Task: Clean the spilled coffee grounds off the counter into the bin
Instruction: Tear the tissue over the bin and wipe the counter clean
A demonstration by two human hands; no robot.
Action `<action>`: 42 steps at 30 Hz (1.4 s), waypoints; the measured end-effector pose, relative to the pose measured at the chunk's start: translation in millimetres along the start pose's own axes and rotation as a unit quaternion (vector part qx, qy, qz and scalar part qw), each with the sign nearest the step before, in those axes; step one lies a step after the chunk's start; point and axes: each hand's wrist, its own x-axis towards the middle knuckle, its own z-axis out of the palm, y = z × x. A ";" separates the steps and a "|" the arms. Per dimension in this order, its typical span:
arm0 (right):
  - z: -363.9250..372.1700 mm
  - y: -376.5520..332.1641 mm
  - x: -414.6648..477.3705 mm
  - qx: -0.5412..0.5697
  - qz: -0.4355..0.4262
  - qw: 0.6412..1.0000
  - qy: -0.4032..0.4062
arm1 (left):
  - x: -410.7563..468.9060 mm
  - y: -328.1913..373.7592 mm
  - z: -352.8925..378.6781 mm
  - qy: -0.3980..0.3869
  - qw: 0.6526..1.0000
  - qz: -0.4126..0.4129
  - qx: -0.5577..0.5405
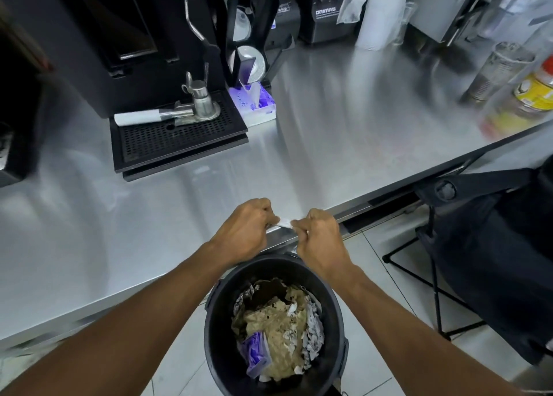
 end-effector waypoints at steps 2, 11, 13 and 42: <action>7.3 -5.4 -8.2 0.007 -0.011 1.000 -0.020 | -15.1 -1.7 -4.5 -0.007 1.000 0.002 -0.003; -5.9 3.2 -5.6 0.060 -0.044 0.997 -0.005 | -17.0 5.0 -15.2 0.011 0.999 -0.016 -0.034; -18.5 16.8 4.6 0.064 -0.020 0.997 0.049 | 10.6 12.4 -11.3 0.034 0.999 0.001 -0.033; 31.8 7.8 -2.6 0.101 -0.016 0.990 0.093 | -4.4 -12.1 6.9 0.054 0.998 -0.018 -0.017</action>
